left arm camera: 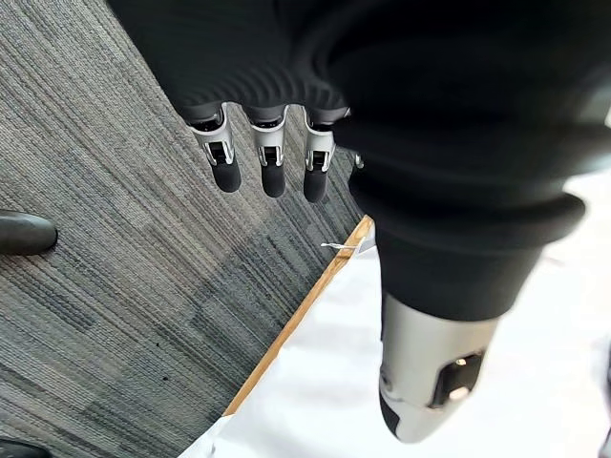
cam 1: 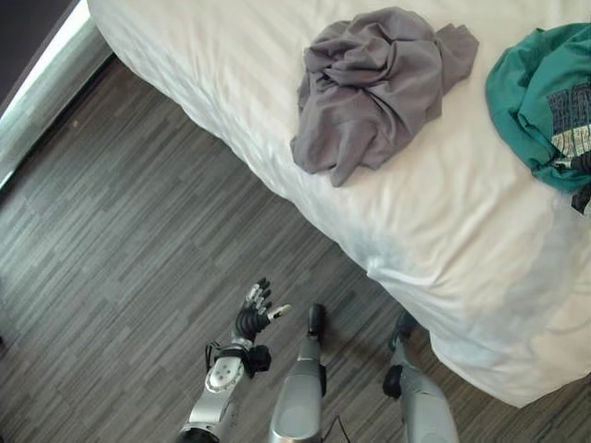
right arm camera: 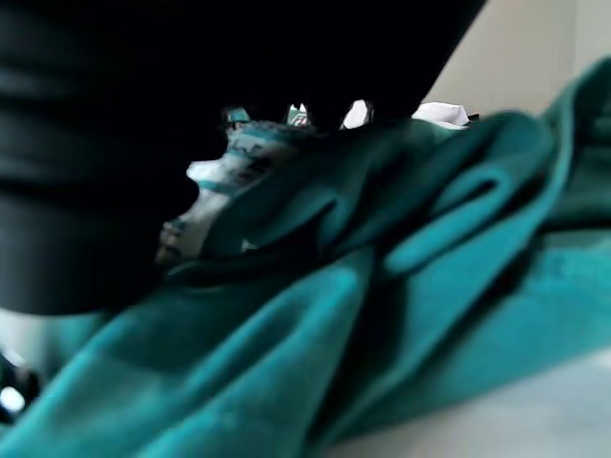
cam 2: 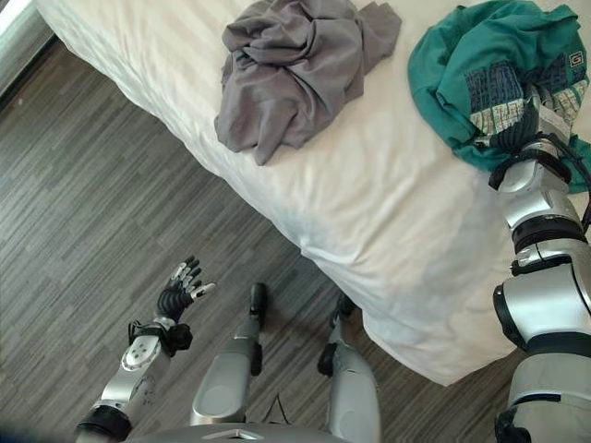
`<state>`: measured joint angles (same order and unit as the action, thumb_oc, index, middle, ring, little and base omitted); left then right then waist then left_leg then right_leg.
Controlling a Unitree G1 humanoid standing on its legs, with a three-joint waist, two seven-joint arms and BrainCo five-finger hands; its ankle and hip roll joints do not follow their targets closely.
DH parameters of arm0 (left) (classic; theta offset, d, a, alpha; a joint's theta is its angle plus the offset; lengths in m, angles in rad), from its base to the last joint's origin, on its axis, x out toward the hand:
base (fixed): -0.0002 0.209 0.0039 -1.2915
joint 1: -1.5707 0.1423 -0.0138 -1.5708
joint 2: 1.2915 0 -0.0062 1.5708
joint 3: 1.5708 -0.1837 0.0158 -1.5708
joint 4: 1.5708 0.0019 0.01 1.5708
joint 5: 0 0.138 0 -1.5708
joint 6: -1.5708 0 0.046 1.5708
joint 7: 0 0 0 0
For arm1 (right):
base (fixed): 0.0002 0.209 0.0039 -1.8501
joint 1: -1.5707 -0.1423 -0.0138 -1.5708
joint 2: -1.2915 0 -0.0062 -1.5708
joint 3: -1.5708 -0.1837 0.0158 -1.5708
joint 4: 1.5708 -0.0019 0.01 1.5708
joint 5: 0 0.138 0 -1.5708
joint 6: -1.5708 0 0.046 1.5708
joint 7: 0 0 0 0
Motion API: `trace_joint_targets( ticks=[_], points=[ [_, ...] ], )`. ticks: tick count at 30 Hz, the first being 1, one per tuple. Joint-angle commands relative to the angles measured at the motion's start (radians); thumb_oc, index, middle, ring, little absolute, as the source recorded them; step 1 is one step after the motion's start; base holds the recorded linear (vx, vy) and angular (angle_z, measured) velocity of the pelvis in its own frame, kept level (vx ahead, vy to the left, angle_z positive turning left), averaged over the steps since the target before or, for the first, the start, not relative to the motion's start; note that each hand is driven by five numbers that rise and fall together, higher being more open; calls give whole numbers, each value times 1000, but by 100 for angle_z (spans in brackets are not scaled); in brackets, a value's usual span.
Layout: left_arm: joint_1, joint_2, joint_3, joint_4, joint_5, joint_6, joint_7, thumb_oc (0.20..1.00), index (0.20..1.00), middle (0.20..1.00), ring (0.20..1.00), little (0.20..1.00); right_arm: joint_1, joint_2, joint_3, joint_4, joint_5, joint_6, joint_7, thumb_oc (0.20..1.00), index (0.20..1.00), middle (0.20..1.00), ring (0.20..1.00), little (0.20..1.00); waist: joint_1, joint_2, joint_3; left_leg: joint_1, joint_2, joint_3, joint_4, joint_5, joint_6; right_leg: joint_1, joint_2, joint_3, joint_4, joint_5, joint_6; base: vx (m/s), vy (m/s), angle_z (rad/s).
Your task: Pick up bed clothes into laundry basket.
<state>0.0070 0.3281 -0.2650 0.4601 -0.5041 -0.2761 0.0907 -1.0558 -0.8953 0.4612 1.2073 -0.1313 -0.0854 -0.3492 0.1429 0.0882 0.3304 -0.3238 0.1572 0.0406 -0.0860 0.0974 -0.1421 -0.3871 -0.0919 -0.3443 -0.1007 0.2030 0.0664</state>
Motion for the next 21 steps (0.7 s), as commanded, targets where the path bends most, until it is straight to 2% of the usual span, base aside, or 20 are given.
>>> trace_joint_targets(
  ticks=[1,4,5,6,7,8,9,10,12,13,15,16,17,18,19,21],
  points=[
    [-34,42,16,-26,16,-58,28,1000,1000,1000,1000,1000,-3,10,60,16,67,-3,45,200,200,200,200,200,15,-33,-32,-10,83,96,-1,41,-118,50,-38,48,13,-169,119,33,-11,-4],
    [-37,79,101,-48,19,-66,53,1000,1000,1000,1000,1000,50,-27,27,-91,96,-15,38,200,200,200,200,200,3,-24,-43,54,93,110,-1,30,-114,105,-28,58,13,-193,110,46,17,-3],
    [-37,80,100,-49,20,-66,53,1000,1000,1000,1000,1000,53,-28,24,-93,95,-14,38,200,200,200,200,200,4,-25,-42,51,93,109,-1,34,-113,103,-28,58,13,-188,110,126,50,-1],
    [-53,114,167,-64,37,-71,81,1000,1000,1000,1000,1000,157,-71,-53,-262,136,-37,26,200,200,200,200,200,-19,-24,-50,122,93,124,-1,13,-100,161,-24,73,13,-210,106,88,41,-6],
    [-54,117,165,-65,38,-70,81,1000,1000,1000,1000,1000,166,-72,-62,-268,135,-35,25,200,200,200,200,200,-17,-26,-49,122,92,123,-1,17,-99,160,-26,73,13,-206,105,163,65,2],
    [-80,135,209,-67,44,-73,105,1000,1000,1000,1000,1000,252,-102,-131,-398,163,-53,12,200,200,200,200,200,-47,-27,-51,166,92,146,-1,5,-90,192,-28,78,13,-216,105,71,54,-7],
    [-101,163,256,-111,65,-71,126,1000,1000,1000,1000,1000,445,-119,-299,-587,149,-63,12,200,200,200,200,200,-80,-39,-43,195,84,164,86,-14,-84,251,-37,78,13,-223,96,116,50,6],
    [-112,174,287,-130,78,-77,133,1000,1000,1000,1000,1000,533,-136,-379,-668,154,-72,19,200,200,200,200,200,-102,-44,-43,195,80,153,154,-20,-85,278,-41,75,13,-231,90,79,18,5],
    [-150,190,317,-175,123,-84,161,1000,1000,1000,1000,1000,697,-138,-529,-771,136,-80,20,200,200,200,200,200,-121,-72,-45,184,60,109,245,-36,-87,321,-49,82,13,-231,83,66,-19,27],
    [-187,224,319,-199,169,-84,184,1000,1000,1000,1000,1000,761,-148,-594,-756,120,-82,14,200,200,200,200,200,-128,-94,-52,175,46,94,263,-49,-77,330,-56,85,13,-223,83,84,-9,15],
    [-202,254,338,-235,253,-77,221,1000,1000,1000,1000,1000,851,-149,-676,-711,116,-87,5,200,200,200,200,200,-148,-116,-81,187,54,103,214,-90,-64,344,-66,92,13,-223,99,146,94,-21],
    [-195,266,346,-253,306,-66,247,1000,1000,1000,1000,1000,914,-140,-731,-701,122,-87,6,200,200,200,200,200,-151,-119,-109,212,56,96,153,-76,-57,342,-68,105,13,-213,111,122,136,-41],
    [-196,266,344,-254,306,-65,248,1000,1000,1000,1000,1000,918,-140,-734,-702,122,-86,7,200,200,200,200,200,-148,-120,-110,212,55,97,150,-74,-56,340,-68,106,13,-212,112,305,204,-45],
    [-203,288,342,-249,391,-45,288,1000,1000,1000,1000,1000,956,-132,-777,-695,124,-89,-5,200,200,200,200,200,-148,-116,-152,249,47,21,18,-60,-54,360,-53,149,13,-223,125,292,180,-74],
    [-213,298,330,-237,436,-35,309,1000,1000,1000,1000,1000,982,-135,-817,-700,132,-95,-12,200,200,200,200,200,-150,-117,-165,241,43,-10,-1,-50,-58,370,-49,172,13,-223,126,330,218,-90],
    [-251,314,309,-186,487,6,314,1000,1000,1000,1000,1000,1018,-121,-854,-672,138,-90,-21,200,200,200,200,200,-193,-103,-199,259,50,13,-1,-71,-56,383,-44,189,13,-228,131,161,145,-88]
  ],
)
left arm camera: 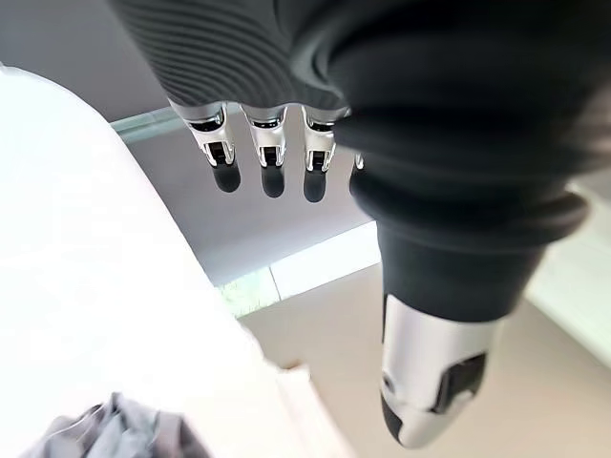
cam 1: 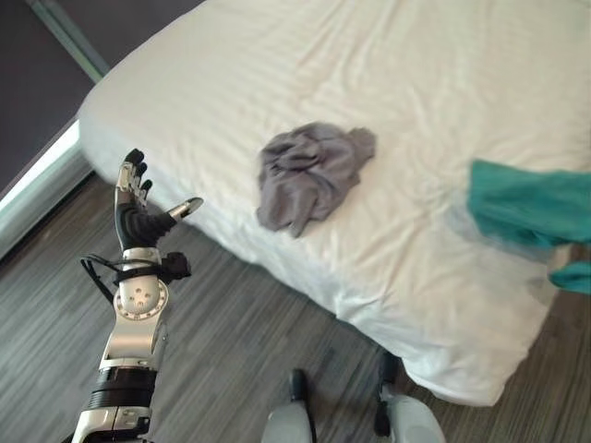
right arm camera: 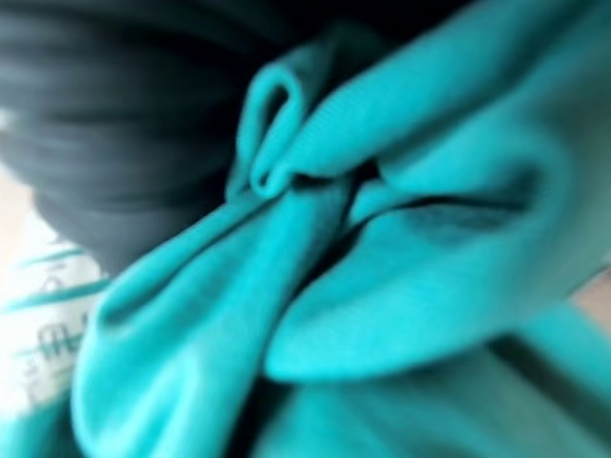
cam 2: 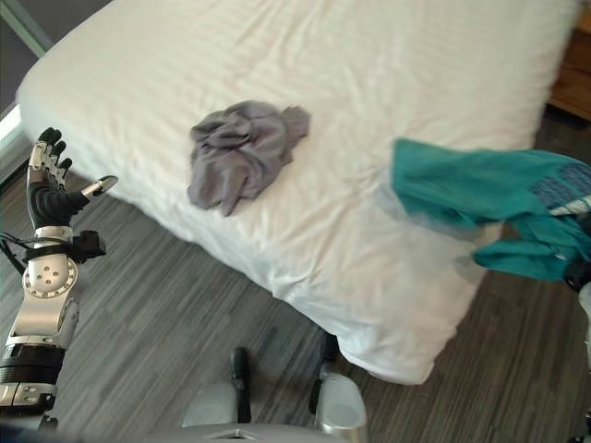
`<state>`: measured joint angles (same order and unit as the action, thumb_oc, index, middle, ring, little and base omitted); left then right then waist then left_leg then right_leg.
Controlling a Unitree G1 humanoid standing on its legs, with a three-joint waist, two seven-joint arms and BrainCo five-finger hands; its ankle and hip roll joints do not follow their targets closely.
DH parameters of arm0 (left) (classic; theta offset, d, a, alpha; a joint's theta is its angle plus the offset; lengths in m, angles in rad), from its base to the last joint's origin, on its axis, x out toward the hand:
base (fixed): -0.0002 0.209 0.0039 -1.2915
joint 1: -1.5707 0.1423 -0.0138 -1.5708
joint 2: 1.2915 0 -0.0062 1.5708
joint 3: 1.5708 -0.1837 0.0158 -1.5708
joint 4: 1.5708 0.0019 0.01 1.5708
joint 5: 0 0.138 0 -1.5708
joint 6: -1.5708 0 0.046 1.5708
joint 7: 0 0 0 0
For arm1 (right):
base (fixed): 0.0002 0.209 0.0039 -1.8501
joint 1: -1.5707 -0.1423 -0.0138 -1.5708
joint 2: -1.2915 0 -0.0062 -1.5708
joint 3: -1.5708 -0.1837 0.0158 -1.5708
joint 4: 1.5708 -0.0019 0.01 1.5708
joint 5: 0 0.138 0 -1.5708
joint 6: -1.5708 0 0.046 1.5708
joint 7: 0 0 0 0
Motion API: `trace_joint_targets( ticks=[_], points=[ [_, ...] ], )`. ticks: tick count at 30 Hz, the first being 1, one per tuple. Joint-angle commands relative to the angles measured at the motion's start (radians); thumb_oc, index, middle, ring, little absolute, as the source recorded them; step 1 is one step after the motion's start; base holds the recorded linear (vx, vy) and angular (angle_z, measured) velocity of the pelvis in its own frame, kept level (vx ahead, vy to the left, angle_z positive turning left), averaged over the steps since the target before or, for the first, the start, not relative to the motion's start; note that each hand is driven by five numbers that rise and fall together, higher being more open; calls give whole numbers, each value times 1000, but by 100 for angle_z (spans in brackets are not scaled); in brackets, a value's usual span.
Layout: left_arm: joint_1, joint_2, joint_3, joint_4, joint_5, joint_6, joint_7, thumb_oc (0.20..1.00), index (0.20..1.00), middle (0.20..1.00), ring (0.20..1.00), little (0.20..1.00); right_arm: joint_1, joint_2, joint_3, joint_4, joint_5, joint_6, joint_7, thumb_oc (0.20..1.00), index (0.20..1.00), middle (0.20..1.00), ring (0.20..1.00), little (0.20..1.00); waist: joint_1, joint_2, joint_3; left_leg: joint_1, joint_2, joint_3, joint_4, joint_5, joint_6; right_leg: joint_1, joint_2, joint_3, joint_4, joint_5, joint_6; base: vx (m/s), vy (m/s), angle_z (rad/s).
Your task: Pick up bed clothes into laundry basket.
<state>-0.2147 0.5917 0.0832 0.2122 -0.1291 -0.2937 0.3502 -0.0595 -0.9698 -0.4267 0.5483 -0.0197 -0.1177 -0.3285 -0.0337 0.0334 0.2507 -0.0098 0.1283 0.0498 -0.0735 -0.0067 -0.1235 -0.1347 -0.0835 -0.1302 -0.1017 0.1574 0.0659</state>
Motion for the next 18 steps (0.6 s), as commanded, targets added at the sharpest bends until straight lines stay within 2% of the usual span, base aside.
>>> trace_joint_targets(
  ticks=[1,2,3,6,9,10,13,18],
  points=[
    [-52,62,-58,80,148,49,46,1000,1000,1000,1000,1000,56,-44,3,-11,30,-54,-39,200,200,200,200,200,-37,-44,-140,-40,82,24,-14,36,-75,139,-57,-20,14,-178,133,140,101,-40],
    [-57,61,-64,83,151,51,47,1000,1000,1000,1000,1000,65,-43,-5,-15,30,-53,-38,200,200,200,200,200,-33,-45,-141,-39,82,25,-14,35,-76,139,-57,-20,14,-179,134,189,179,-27],
    [-106,101,-85,128,267,98,58,1000,1000,1000,1000,1000,100,-21,-21,-27,24,-43,-32,200,200,200,200,200,-69,-38,-165,-15,68,47,-14,24,-70,152,-70,0,14,-169,139,162,191,-15],
    [-215,145,-138,282,380,162,97,1000,1000,1000,1000,1000,143,-10,-40,-35,18,-45,-17,200,200,200,200,200,-105,-43,-182,15,60,94,-14,8,-58,156,-93,34,14,-161,152,123,164,-25],
    [-223,145,-145,288,380,160,99,1000,1000,1000,1000,1000,146,-8,-45,-35,18,-45,-17,200,200,200,200,200,-98,-45,-180,17,59,97,-14,7,-58,156,-94,38,14,-160,152,41,92,-57],
    [-337,194,-195,465,456,227,129,1000,1000,1000,1000,1000,171,9,-27,-44,7,-40,-12,200,200,200,200,200,-167,-30,-184,28,44,139,-14,-17,-44,141,-117,62,14,-147,175,75,261,-8],
    [-462,231,-274,612,495,248,152,1000,1000,1000,1000,1000,183,56,-21,-37,16,-43,-17,200,200,200,200,200,-187,-34,-171,9,29,172,-14,-19,-32,96,-139,89,14,-121,193,7,198,-23],
    [-612,263,-395,848,573,300,157,1000,1000,1000,1000,1000,170,113,29,-27,13,-54,-31,200,200,200,200,200,-218,-34,-139,-47,17,205,-14,-18,-19,0,-152,111,14,-84,196,-51,109,-33]
  ],
)
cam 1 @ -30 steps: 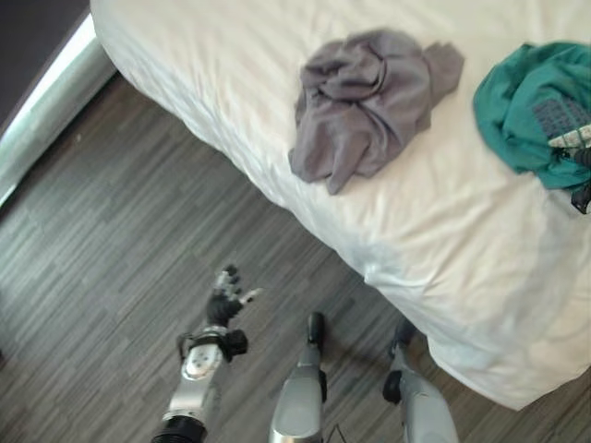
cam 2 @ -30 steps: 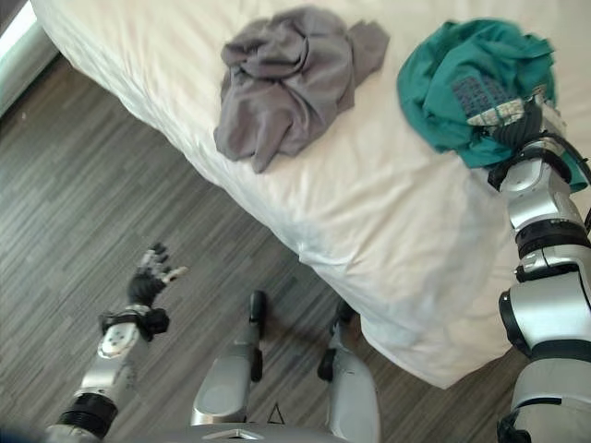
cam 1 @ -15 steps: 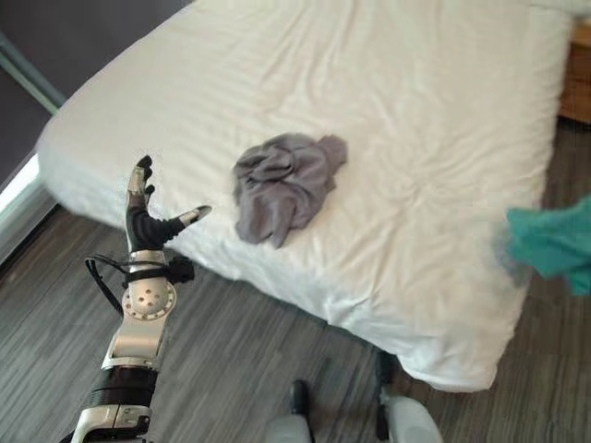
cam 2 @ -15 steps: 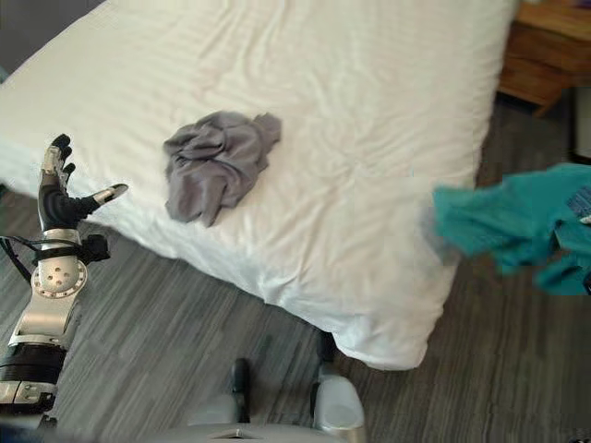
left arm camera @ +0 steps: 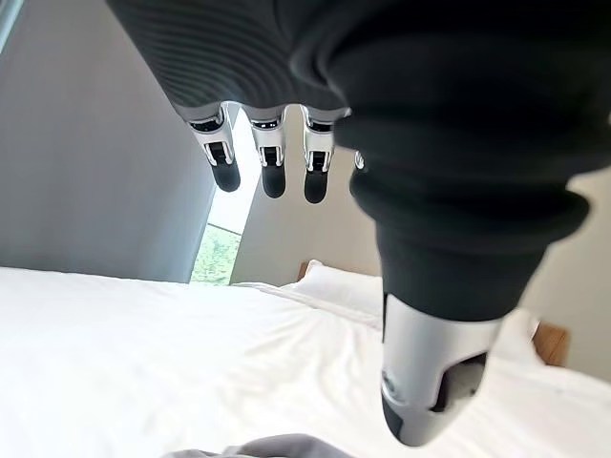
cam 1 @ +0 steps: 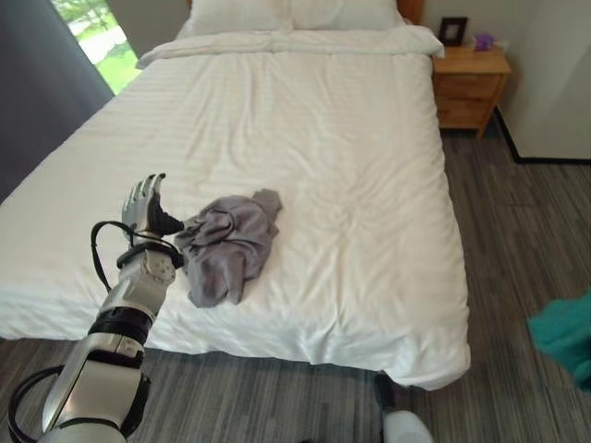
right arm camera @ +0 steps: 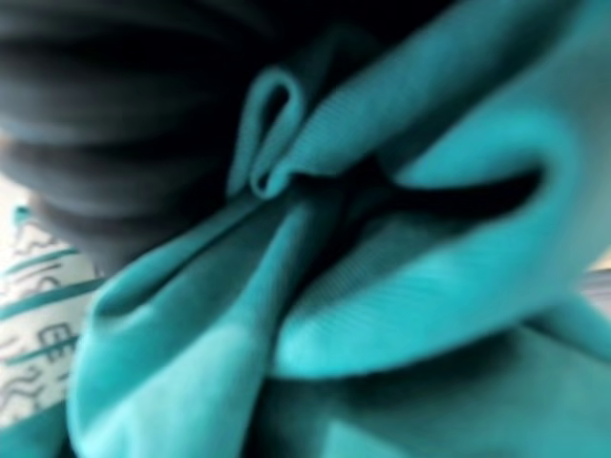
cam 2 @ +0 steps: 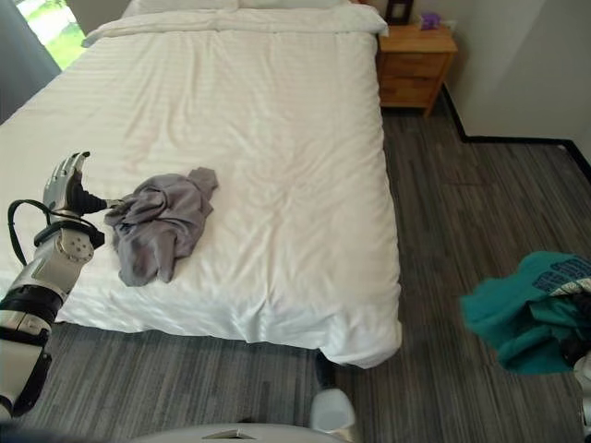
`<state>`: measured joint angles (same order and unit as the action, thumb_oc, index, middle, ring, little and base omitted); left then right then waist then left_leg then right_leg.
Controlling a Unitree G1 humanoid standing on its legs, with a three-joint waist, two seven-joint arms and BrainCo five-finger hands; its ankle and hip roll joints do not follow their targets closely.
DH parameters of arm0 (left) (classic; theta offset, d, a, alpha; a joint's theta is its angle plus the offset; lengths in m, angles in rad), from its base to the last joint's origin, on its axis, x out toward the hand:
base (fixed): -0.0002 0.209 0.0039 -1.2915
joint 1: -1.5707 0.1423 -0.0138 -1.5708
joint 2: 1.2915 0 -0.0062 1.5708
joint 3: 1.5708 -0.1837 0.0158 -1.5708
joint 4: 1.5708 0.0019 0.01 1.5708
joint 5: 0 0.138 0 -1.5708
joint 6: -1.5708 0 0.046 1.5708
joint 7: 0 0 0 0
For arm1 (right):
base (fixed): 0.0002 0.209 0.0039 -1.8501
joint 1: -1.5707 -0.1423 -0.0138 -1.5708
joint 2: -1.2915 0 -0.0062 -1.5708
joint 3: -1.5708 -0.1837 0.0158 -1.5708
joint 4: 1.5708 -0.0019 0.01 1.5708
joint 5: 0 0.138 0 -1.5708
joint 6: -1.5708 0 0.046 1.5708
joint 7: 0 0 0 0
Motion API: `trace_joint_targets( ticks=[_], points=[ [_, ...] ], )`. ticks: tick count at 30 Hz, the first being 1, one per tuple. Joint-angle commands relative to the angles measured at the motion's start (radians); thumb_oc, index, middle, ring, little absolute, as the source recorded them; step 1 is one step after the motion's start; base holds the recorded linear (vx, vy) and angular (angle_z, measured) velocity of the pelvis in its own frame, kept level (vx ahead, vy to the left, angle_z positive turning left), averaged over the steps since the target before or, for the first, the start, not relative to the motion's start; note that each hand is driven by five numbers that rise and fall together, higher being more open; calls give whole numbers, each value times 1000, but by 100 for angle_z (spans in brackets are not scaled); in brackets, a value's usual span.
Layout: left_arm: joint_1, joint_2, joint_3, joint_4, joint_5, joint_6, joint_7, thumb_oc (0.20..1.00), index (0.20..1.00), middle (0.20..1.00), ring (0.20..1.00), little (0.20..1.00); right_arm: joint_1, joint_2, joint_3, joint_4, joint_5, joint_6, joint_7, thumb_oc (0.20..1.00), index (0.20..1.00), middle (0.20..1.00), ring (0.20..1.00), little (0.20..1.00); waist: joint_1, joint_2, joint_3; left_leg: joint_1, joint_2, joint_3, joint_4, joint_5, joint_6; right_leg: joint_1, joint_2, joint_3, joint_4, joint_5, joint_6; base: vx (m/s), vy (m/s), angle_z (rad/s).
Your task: Pick up bed clothes into laundry basket.
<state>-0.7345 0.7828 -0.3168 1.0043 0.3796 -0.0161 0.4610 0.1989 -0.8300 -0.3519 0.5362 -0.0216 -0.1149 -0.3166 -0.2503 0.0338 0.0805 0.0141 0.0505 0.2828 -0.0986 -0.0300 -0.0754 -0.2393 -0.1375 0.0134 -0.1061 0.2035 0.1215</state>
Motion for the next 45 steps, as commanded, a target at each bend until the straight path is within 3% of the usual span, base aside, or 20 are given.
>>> trace_joint_targets(
  ticks=[1,10,16,17,18,19,25,29,31,32,33,34,35,36,39,42,45],
  points=[
    [-97,72,2,61,64,21,47,1000,1000,1000,1000,1000,-91,-25,-44,-13,15,-57,-44,200,200,200,200,200,-1,-36,30,-73,94,-27,11,6,-67,102,-98,-31,19,-130,140,-67,93,-27],
    [-229,96,-69,207,45,47,57,1000,1000,1000,1000,1000,-183,27,47,-32,69,-80,-71,200,200,200,200,200,-11,-74,132,-206,100,-7,11,43,-62,-55,-100,-24,19,-74,140,-101,58,-13],
    [-260,70,-110,319,73,74,5,1000,1000,1000,1000,1000,-253,40,85,-39,82,-92,-91,200,200,200,200,200,-9,-92,181,-300,110,-11,11,74,-66,-153,-104,-22,19,-46,140,-102,26,-4],
    [-240,53,-108,348,87,76,-14,937,937,937,937,937,-251,45,87,-53,78,-96,-87,200,200,200,200,200,-11,-93,187,-312,109,-11,11,77,-67,-166,-110,-22,19,-43,140,-74,34,-8],
    [-224,40,-104,366,93,76,-29,222,222,222,222,222,-246,46,87,-64,77,-98,-81,200,200,200,200,200,-10,-94,188,-318,105,-12,11,77,-65,-170,-115,-21,19,-43,140,-74,53,-6],
    [-201,23,-96,381,97,76,-44,200,200,200,200,200,-242,51,85,-70,74,-101,-77,200,200,200,200,200,-8,-94,191,-319,102,-11,11,77,-65,-173,-120,-21,19,-43,140,-47,52,1],
    [-166,4,-67,319,66,36,-55,200,200,200,200,200,-214,24,66,-83,80,-104,-45,200,200,200,200,200,-2,-79,176,-269,71,-7,11,52,-58,-130,-153,-27,19,-38,140,-21,65,1],
    [-183,44,-50,169,5,-11,-2,200,200,200,200,200,-178,8,40,-105,84,-114,-32,200,200,200,200,200,4,-65,145,-229,51,-11,11,35,-51,-86,-177,-46,19,-39,140,23,46,7],
    [-142,66,22,-60,-88,-70,40,200,200,200,200,200,-121,21,6,-118,85,-114,-18,200,200,200,200,200,7,-64,126,-178,33,-18,11,25,-45,-24,-185,-72,19,-36,140,43,8,20],
    [-140,66,24,-62,-88,-69,39,200,200,200,200,200,-121,20,7,-118,85,-113,-18,200,200,200,200,200,7,-64,126,-178,33,-18,11,26,-45,-24,-185,-72,19,-35,140,-46,25,20],
    [-74,65,97,-241,-180,-123,45,200,200,200,200,200,-119,25,8,-111,84,-111,-22,200,200,200,200,200,32,-61,141,-144,31,-10,11,22,-35,20,-181,-134,45,-46,140,-97,32,14],
    [-49,51,122,-348,-212,-132,51,200,200,200,200,200,-177,41,77,-122,18,-80,-62,200,200,200,200,200,64,-54,155,-124,33,-3,11,25,-27,31,-179,-183,94,-70,140,-161,99,5],
    [49,-17,205,-515,-276,-172,63,200,200,200,200,200,-176,118,107,-201,-65,-67,-74,200,200,200,200,200,111,-39,165,-92,48,14,11,33,-14,63,-172,-268,222,-151,140,-125,75,-17],
    [59,-18,212,-523,-275,-170,62,200,200,200,200,200,-175,116,109,-202,-67,-66,-75,200,200,200,200,200,108,-38,167,-92,48,15,11,37,-14,61,-172,-267,225,-150,139,-106,104,-37],
    [165,-69,276,-704,-316,-205,46,200,200,200,200,200,-240,127,134,-213,-97,-36,-88,200,200,200,200,200,160,-16,151,-60,69,54,11,54,3,125,-159,-345,384,-236,107,-112,79,-49],
    [339,-187,334,-919,-352,-241,41,200,200,200,200,200,-254,142,130,-264,-110,-31,-88,200,200,200,200,200,208,-31,116,-54,75,103,11,62,18,212,-155,-395,470,-270,105,-138,-5,-66],
    [491,-274,341,-1045,-366,-267,-2,200,200,200,200,200,-253,184,125,-316,-148,-21,-94,200,200,200,200,200,250,-44,86,-59,79,151,11,77,28,276,-156,-429,467,-240,115,-204,-72,-46]
  ],
)
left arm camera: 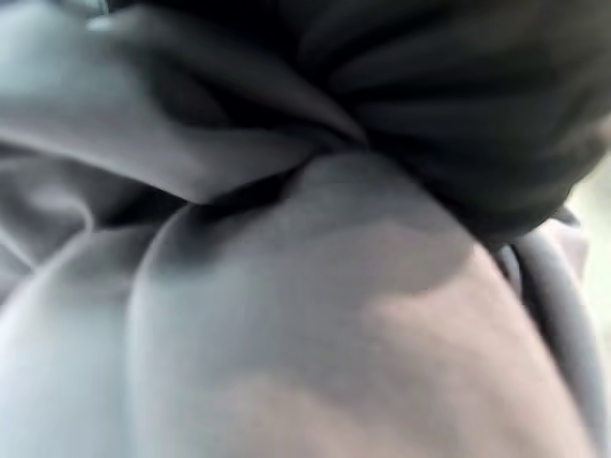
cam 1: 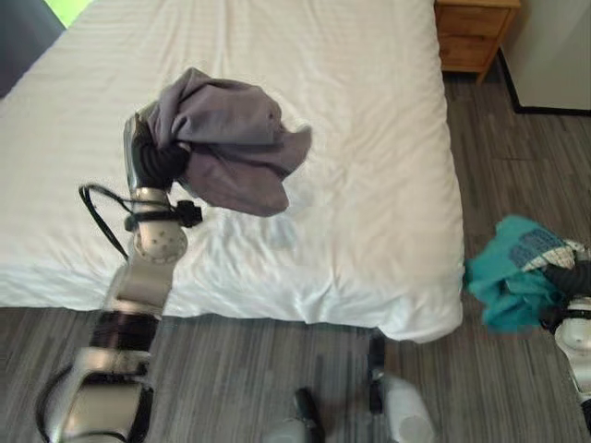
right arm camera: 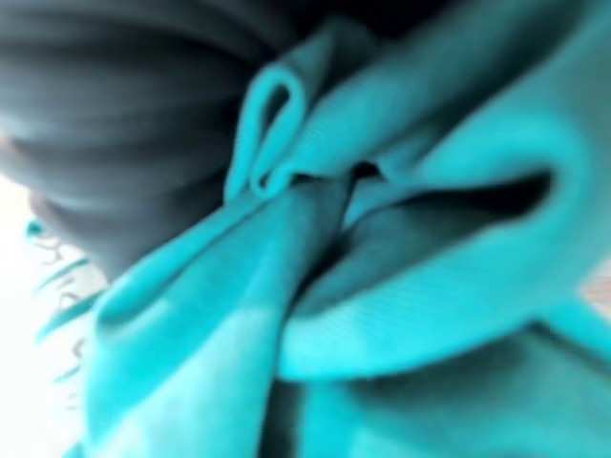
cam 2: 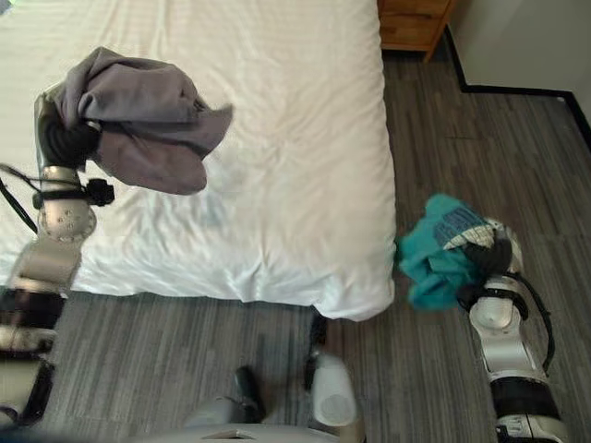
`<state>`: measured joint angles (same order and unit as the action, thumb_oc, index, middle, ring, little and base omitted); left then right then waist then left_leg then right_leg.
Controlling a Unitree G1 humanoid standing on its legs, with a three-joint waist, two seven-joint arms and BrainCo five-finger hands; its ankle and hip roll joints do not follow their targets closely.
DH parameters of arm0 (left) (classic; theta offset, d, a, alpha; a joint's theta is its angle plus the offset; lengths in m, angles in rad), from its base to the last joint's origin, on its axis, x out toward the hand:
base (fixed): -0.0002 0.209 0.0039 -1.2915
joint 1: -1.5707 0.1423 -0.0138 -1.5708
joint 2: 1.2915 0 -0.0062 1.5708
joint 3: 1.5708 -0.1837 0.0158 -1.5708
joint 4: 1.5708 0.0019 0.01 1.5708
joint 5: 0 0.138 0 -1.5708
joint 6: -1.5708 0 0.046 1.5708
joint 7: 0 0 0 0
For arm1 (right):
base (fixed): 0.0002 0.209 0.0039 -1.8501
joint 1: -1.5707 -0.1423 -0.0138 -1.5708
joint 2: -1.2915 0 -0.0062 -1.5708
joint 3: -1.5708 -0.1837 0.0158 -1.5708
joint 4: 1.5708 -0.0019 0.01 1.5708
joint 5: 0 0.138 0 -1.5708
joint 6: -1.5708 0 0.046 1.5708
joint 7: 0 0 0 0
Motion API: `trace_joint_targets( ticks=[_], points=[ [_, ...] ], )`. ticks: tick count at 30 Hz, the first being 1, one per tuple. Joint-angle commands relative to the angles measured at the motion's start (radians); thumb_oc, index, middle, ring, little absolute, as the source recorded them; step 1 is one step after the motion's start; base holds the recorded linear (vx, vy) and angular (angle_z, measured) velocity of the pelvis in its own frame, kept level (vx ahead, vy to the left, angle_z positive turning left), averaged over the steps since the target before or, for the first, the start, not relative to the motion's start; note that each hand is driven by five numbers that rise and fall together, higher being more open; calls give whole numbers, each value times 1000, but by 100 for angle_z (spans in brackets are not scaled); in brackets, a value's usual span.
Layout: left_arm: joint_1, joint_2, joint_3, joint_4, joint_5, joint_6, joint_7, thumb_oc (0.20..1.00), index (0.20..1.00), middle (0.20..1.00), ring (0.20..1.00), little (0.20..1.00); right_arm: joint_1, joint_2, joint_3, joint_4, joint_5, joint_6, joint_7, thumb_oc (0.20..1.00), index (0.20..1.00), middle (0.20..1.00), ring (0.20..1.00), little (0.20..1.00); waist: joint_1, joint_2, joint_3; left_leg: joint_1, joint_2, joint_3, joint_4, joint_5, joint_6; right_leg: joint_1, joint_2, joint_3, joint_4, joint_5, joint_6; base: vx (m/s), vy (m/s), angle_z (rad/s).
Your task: Pick up bed clothes into laundry basket.
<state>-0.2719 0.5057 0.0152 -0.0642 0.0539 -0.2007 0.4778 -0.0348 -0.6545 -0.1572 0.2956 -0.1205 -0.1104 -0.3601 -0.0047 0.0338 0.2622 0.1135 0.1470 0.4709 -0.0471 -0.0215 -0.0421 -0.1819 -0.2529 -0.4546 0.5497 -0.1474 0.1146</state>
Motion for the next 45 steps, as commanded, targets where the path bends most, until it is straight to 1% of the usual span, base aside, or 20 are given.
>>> trace_joint_targets(
  ticks=[1,5,8,12,15,16,19,21,22,24,26,29,30,34,37,39,41,42,44,45],
  points=[
    [69,-21,-1,-5,-43,-81,-31,200,200,200,200,200,-21,23,-57,-95,-67,-23,-52,200,200,200,200,200,19,-47,-107,-159,-8,-12,-40,76,-10,263,-43,22,-244,112,119,-280,-138,-61],
    [130,-81,-45,-42,-58,-84,-72,200,200,200,200,200,-37,41,3,-162,-166,-10,-61,200,200,200,200,200,47,-38,-127,-186,49,53,-40,160,-48,382,36,28,-482,30,93,-236,-181,-67],
    [152,-107,-75,-51,-98,-90,-101,200,200,200,200,200,-80,15,45,-222,-200,-16,-75,200,200,200,200,200,46,-10,-135,-193,98,83,-38,201,-77,427,87,57,-629,39,83,-222,-162,-108],
    [121,-138,-145,-63,-127,-104,-125,200,200,200,200,200,-175,-11,123,-270,-215,-24,-88,200,200,200,200,200,51,18,-90,-209,108,15,7,226,-106,394,98,127,-637,21,67,-262,-93,-110],
    [84,-157,-193,-75,-159,-119,-133,200,200,200,200,200,-205,-19,168,-311,-229,-32,-87,200,200,200,200,200,48,-18,-54,-202,-19,-213,165,25,-94,320,59,186,-637,83,58,-328,-156,-95],
    [96,-151,-177,-93,-168,-117,-134,200,200,200,200,200,-203,-102,62,-390,-122,-66,-59,200,200,200,200,200,21,-35,-58,-169,-50,-267,200,-35,-89,285,57,217,-637,96,55,-194,-157,-86],
    [80,-163,-250,-112,-186,-114,-150,200,200,200,200,200,-249,-142,68,-359,-79,-84,-84,200,200,200,200,200,19,-45,-62,-142,-131,-409,269,-123,-55,215,92,318,-637,126,54,-129,-105,-98],
    [72,-172,-272,-124,-192,-108,-154,200,200,200,200,200,-252,-148,74,-366,-73,-78,-66,200,200,200,200,200,7,-31,-67,-97,-122,-409,183,-144,-33,202,110,332,-637,131,59,-8,13,-100],
    [35,-196,-327,-105,-192,-104,-165,200,200,200,200,200,-233,-145,39,-400,-80,-82,-79,200,200,200,200,200,-23,-13,-77,-40,-127,-386,44,-106,-5,175,126,353,-634,160,54,-69,56,-70],
    [-18,-201,-364,-69,-190,-95,-160,200,200,200,200,200,-249,-120,44,-402,-71,-81,-92,200,200,200,200,200,-48,-18,-66,-14,-130,-373,-18,-85,3,117,135,357,-558,176,60,-63,21,-15],
    [-92,-211,-418,-41,-195,-79,-151,200,200,200,200,200,-302,-87,90,-432,-90,-73,-83,200,200,200,200,200,-80,-13,-37,-3,-95,-316,-40,-93,4,-2,133,306,-398,178,117,-161,-114,-52],
    [-99,-205,-423,-48,-213,-75,-158,200,200,200,200,200,-322,-76,119,-445,-107,-67,-83,200,200,200,200,200,-65,-2,-28,-5,-69,-269,-40,-78,5,-7,85,196,-349,142,104,-138,-129,-145],
    [-94,-204,-428,-50,-234,-70,-169,200,200,200,200,200,-341,-69,144,-452,-128,-59,-74,200,200,200,200,200,-51,3,-31,-2,-48,-216,-40,-65,10,5,32,108,-314,128,71,-97,-138,-105],
    [-70,-188,-404,-68,-239,-61,-171,200,200,200,200,200,-402,-68,193,-428,-148,-43,-61,200,200,200,200,200,-25,-5,-54,29,-19,-98,-40,-75,0,40,-65,29,-333,158,74,17,-194,-94],
    [-52,-175,-383,-71,-230,-54,-176,200,200,200,200,200,-412,-62,228,-396,-119,-44,-32,200,200,200,200,200,-3,-25,-87,51,-4,-39,-37,-76,-21,89,-75,-20,-430,182,78,199,-283,-134],
    [-31,-167,-362,-71,-220,-53,-182,200,200,200,200,200,-402,-58,239,-396,-64,-57,-1,200,200,200,200,200,3,-38,-105,81,21,-10,-20,-64,-42,126,-32,-7,-504,182,71,269,-404,-151],
    [-37,-181,-340,-9,-221,-43,-167,200,200,200,200,200,-418,-61,270,-385,-26,-65,27,200,200,200,200,200,6,-37,-112,77,91,13,127,-32,-79,172,26,9,-571,165,48,325,-462,-145],
    [-66,-181,-339,43,-202,-24,-151,200,200,200,200,200,-453,-86,307,-382,-18,-66,46,200,200,200,200,200,29,-41,-93,2,168,-46,378,90,-93,228,80,42,-623,139,2,358,-511,-105],
    [-91,-190,-331,71,-185,-12,-130,200,200,200,200,200,-491,-117,335,-365,9,-64,53,200,200,200,200,200,56,-52,-62,-113,186,-161,570,129,-89,267,99,68,-637,107,-29,330,-386,-183],
    [-88,-194,-314,66,-186,-17,-125,200,200,200,200,200,-502,-126,350,-360,27,-57,72,200,200,200,200,200,85,-64,-42,-235,120,-226,597,53,-70,287,96,105,-637,79,-21,315,-194,-172]
  ],
)
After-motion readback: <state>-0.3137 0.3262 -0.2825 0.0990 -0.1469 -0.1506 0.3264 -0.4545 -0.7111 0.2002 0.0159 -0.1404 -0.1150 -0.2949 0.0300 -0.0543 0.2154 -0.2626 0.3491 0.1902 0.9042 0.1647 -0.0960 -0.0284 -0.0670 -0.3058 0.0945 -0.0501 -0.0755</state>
